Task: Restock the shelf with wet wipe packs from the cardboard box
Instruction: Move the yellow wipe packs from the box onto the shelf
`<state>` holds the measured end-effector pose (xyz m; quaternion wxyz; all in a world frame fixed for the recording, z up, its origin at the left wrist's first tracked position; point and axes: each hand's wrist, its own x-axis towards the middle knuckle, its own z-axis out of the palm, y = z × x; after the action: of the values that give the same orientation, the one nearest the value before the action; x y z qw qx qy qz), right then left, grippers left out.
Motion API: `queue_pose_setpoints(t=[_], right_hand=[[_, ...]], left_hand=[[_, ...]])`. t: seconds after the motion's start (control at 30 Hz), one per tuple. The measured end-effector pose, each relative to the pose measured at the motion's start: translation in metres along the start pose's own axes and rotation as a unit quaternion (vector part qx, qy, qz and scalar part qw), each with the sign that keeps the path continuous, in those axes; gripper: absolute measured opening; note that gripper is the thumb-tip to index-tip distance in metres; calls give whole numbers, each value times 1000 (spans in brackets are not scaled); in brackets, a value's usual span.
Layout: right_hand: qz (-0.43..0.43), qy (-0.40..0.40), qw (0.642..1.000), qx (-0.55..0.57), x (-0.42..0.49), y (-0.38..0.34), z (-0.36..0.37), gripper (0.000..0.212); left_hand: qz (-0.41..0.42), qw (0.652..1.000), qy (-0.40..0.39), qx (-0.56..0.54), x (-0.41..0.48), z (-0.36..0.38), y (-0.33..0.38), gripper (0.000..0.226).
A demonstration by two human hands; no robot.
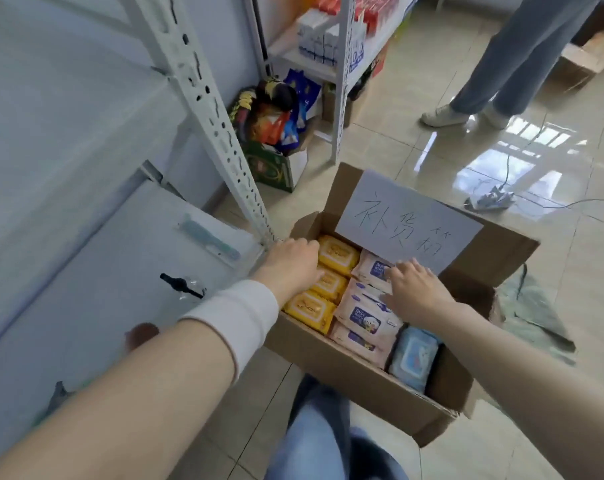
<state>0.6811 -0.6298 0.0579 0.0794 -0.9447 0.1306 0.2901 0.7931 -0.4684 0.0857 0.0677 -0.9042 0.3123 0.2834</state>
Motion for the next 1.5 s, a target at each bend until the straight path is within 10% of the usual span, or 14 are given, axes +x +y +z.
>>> queue_pose_setpoints(t=[0.33,0.6,0.97,1.27,1.5], right_hand=[[56,-153,966,200,115,-6,156,51],[194,-154,795,553,201,-59,273,65],[338,-105,640,682,217,-72,288,69],[299,-215,580,727,213,-76,272,47],[297,-155,570,750,168,-54,240,32]], left_hand=[[-97,968,-128,-195,196,134,-5,64],[-175,943,-56,-277,324,223,-12,62],[-203,919,-57,-334,353,231,-10,73],[-223,825,-80,-514,340,223,-25,80],[-189,792,-10,-581,269,193,-30,33]])
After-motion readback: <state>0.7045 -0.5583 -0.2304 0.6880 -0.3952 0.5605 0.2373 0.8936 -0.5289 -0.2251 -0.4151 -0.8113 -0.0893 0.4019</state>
